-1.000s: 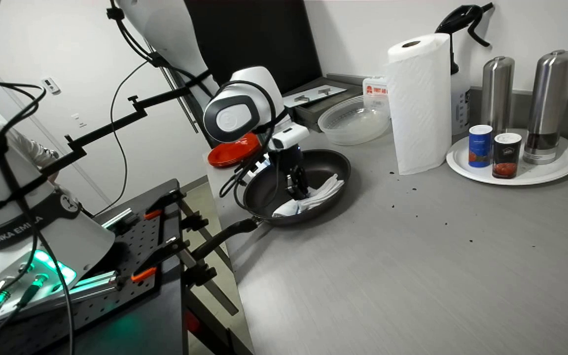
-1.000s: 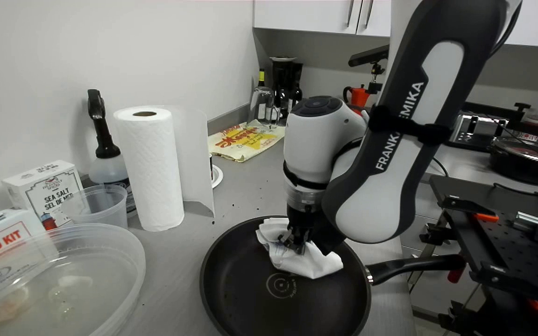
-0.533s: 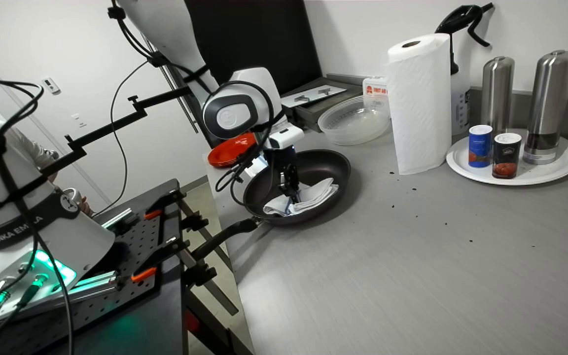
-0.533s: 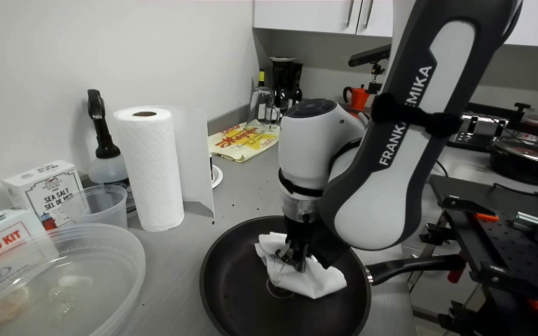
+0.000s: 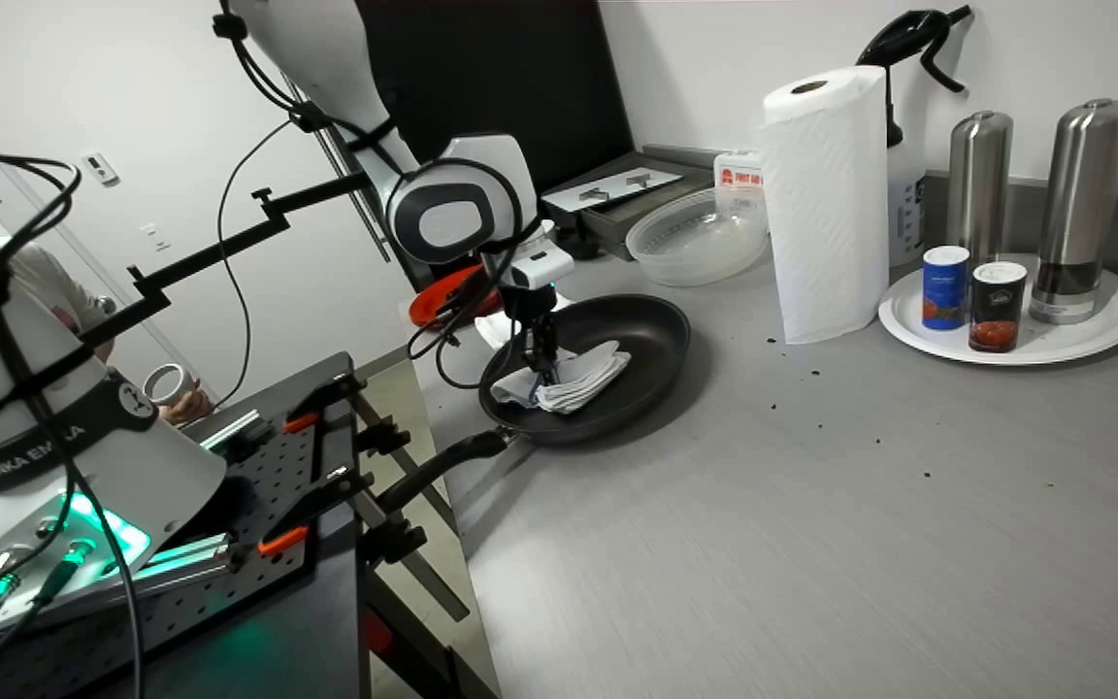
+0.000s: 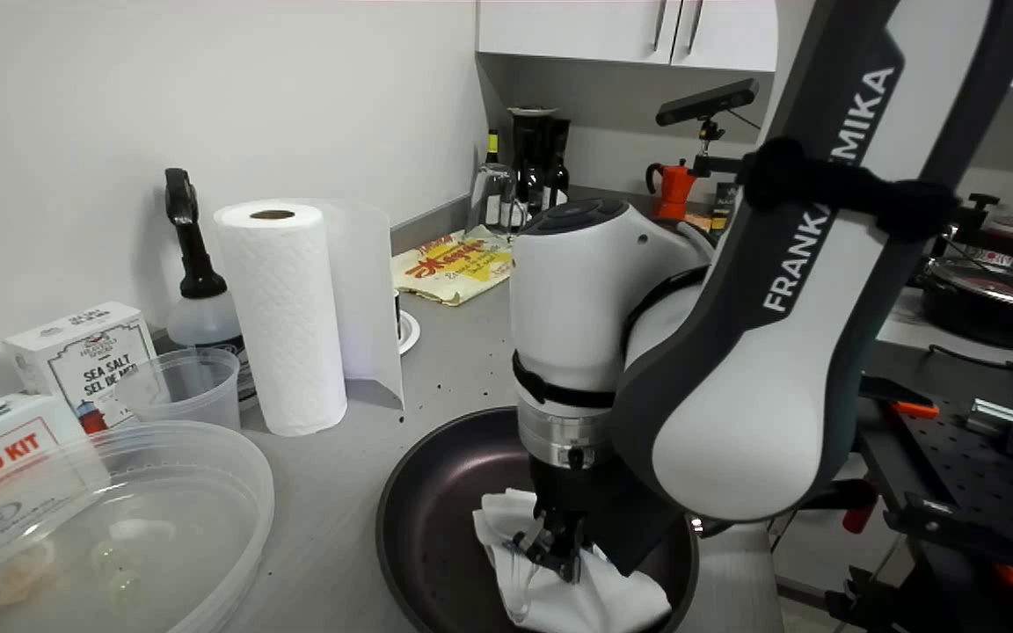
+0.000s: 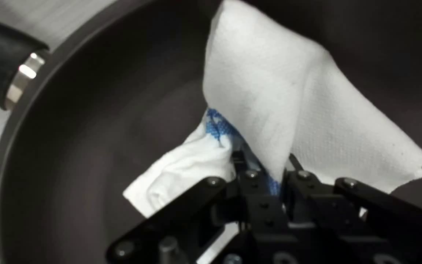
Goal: Pick up the cloth from the counter and wipe the pan
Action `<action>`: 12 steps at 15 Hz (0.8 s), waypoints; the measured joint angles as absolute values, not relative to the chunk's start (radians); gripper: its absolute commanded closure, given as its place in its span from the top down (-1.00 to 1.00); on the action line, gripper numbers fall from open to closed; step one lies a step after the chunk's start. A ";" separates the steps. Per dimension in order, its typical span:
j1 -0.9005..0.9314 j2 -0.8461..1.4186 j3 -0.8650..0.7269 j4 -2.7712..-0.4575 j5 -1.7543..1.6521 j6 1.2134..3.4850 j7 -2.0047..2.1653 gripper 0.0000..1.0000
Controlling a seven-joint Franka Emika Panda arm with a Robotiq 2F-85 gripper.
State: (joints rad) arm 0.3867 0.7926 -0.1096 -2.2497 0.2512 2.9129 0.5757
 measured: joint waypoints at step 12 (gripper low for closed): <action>0.272 0.807 0.040 -2.166 0.305 2.780 0.622 -0.94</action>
